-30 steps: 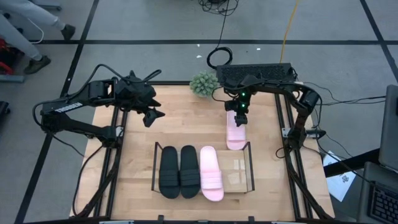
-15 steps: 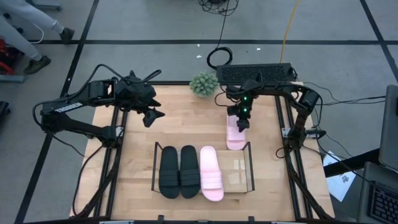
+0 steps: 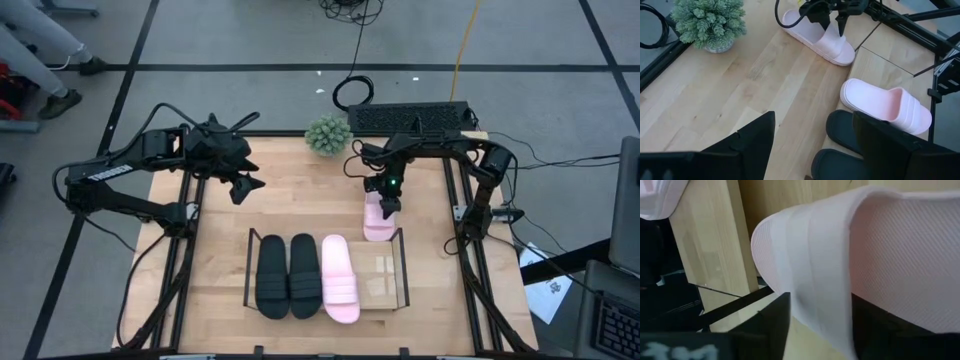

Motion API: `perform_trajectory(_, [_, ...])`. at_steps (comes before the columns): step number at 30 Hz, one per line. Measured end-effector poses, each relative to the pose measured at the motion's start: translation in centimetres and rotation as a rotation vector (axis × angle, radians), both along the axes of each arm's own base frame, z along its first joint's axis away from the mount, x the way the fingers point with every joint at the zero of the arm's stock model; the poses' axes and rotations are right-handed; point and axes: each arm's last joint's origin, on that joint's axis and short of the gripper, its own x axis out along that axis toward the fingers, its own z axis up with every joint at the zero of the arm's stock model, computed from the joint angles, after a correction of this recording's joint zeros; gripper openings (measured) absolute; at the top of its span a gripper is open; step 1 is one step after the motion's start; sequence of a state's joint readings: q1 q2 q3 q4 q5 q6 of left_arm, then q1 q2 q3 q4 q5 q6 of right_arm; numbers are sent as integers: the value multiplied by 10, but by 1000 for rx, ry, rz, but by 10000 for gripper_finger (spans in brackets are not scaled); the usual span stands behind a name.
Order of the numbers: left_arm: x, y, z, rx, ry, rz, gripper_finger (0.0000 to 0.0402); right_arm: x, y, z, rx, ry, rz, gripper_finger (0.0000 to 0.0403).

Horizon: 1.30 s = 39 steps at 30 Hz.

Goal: Pick and place slides into the shelf
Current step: Put the pink slipper on the shelf

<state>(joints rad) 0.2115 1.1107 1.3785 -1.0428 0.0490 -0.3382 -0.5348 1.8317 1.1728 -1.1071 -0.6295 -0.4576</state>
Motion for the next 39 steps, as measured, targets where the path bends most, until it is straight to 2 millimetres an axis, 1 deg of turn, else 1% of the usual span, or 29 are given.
perform_trajectory(4, [0,0,0,-2,0,2,267,0,0,0,1,2,-3,114])
perform_trajectory(8, [0,0,0,-1,0,4,267,0,0,0,6,9,-15,34])
perform_trajectory(9, [0,0,0,2,1,6,267,-1,-1,0,8,9,-17,18])
perform_trajectory(10, [0,0,0,3,1,8,267,-1,-1,0,10,8,-18,10])
perform_trajectory(15, [0,0,0,4,1,8,267,-3,-5,5,-16,37,1,7])
perform_trajectory(19, [0,0,0,4,1,8,267,-2,-12,20,-81,59,29,5])
perform_trajectory(22, [0,0,0,4,1,8,267,2,-19,38,-105,22,31,3])
perform_trajectory(27, [0,0,0,4,1,8,267,9,-29,77,-225,-29,42,2])
perform_trajectory(31, [0,0,0,8,2,4,267,16,-34,106,-261,-111,24,2])
perform_trajectory(35, [0,0,0,8,2,4,267,25,-28,127,-210,-180,10,1])
perform_trajectory(39, [0,0,0,8,2,4,267,35,-11,147,-124,-260,34,1])
